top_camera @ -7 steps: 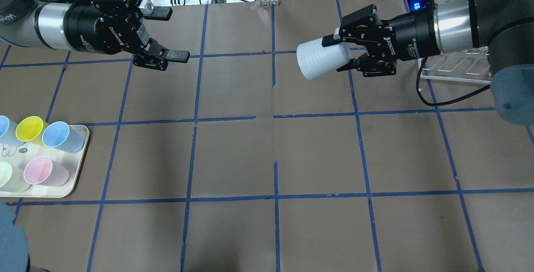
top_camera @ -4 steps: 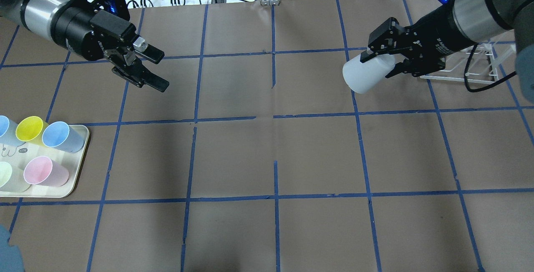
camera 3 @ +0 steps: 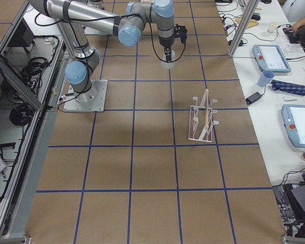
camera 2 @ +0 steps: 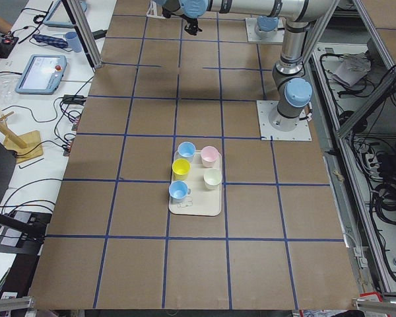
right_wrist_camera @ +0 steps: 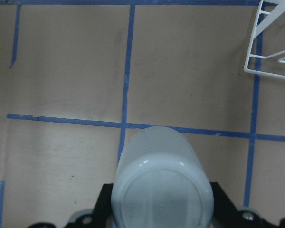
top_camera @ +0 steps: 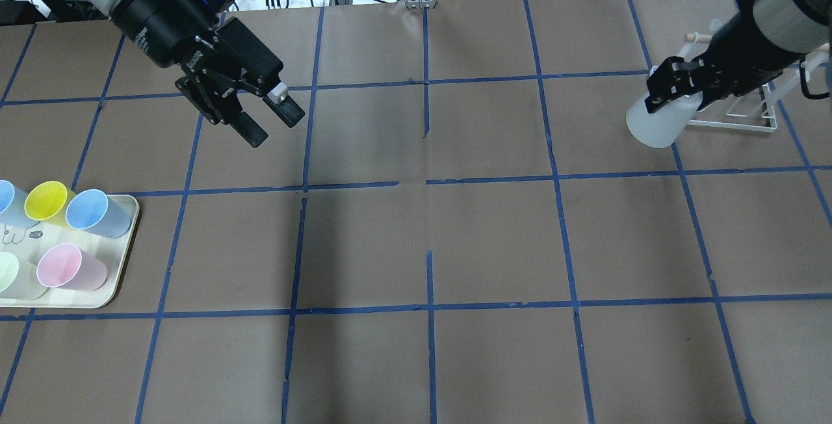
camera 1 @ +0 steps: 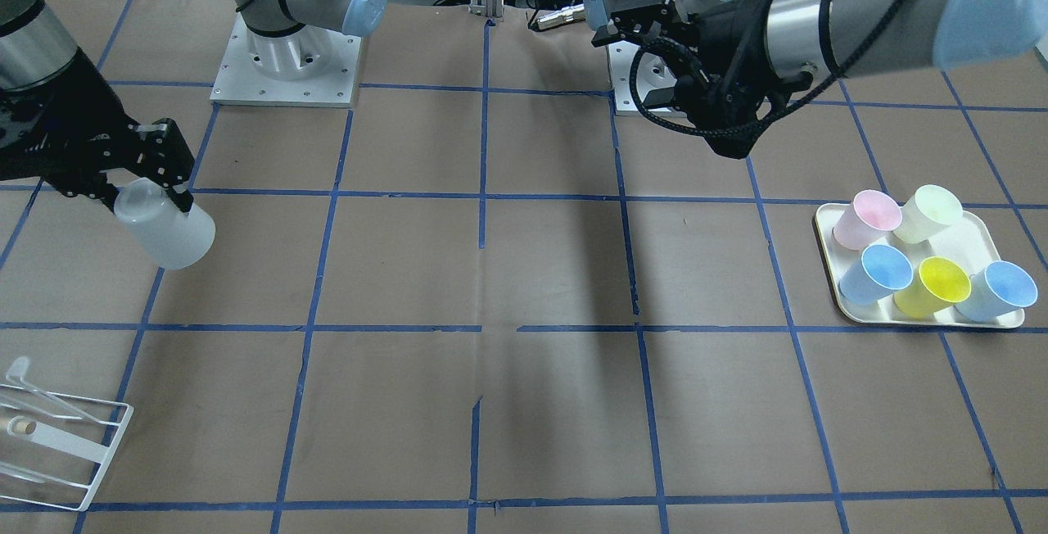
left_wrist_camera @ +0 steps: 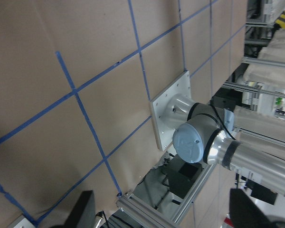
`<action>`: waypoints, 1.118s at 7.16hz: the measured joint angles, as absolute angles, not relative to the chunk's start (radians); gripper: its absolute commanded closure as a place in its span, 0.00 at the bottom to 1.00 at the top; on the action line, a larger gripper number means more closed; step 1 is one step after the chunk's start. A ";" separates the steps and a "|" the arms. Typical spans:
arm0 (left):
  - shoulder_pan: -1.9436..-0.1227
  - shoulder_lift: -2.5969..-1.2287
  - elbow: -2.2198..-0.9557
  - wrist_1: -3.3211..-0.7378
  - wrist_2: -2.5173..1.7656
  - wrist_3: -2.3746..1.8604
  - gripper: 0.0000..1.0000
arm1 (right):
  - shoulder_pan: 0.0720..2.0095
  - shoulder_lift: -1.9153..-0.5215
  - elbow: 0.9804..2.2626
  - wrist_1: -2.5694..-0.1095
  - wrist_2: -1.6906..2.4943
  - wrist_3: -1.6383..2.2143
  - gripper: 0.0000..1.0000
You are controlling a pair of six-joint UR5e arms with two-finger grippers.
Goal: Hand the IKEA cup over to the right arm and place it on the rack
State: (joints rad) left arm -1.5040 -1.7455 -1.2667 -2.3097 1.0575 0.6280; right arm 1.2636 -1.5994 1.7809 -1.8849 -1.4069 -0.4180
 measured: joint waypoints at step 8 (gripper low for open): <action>-1.609 -1.612 -1.384 -1.764 1.512 0.024 0.00 | 1.142 -1.343 1.600 -2.040 -1.476 -0.679 0.72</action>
State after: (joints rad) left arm -1.6087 -1.6115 -1.3840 -1.7642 1.5123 0.0238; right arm 1.1424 -1.3429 1.6004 -2.0400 -1.4759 -0.6792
